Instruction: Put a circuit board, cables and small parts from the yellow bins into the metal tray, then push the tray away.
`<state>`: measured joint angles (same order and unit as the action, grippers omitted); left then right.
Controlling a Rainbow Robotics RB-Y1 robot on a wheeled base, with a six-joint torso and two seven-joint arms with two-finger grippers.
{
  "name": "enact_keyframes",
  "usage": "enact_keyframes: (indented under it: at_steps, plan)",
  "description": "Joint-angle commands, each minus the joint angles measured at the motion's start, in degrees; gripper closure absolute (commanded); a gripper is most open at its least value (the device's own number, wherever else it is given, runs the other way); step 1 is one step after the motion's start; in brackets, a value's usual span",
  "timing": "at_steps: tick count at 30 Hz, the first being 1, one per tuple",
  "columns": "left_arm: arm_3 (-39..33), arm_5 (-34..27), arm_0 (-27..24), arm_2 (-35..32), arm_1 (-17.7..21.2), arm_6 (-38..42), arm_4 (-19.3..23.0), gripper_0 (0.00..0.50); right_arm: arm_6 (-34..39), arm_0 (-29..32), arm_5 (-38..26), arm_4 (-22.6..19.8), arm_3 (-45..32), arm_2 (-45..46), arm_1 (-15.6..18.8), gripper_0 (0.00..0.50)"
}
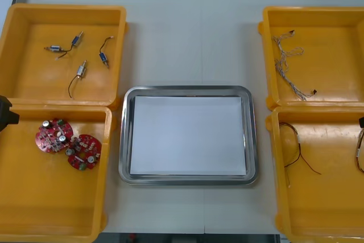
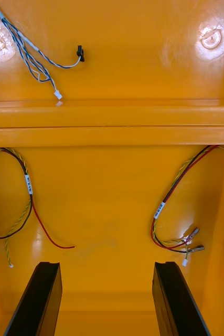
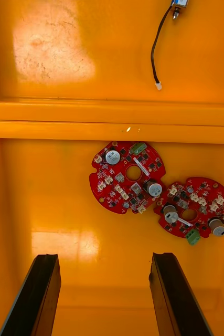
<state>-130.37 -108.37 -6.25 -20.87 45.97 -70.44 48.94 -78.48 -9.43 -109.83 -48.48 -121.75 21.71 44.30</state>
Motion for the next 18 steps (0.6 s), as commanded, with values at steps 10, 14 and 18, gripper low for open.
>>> enact_keyframes:
  at_steps: [10, 14, 18]
  plan:
    - [-1.5, 0.5, 0.8, -1.2, -0.6, -3.7, 0.2, 0.000, 1.7, 0.7, -0.2, -0.3, -0.7, 1.9, -0.5, 0.000]
    - [-1.5, 0.5, 0.8, -1.2, -0.6, -3.7, 0.2, 0.000, 1.7, 0.7, -0.2, -0.3, -0.7, 1.9, -0.5, 0.000]
    - [-1.5, 0.5, 0.8, -1.2, -0.6, -3.7, 0.2, 0.000, 1.7, 0.7, -0.2, -0.3, -0.7, 1.9, -0.5, 0.000]
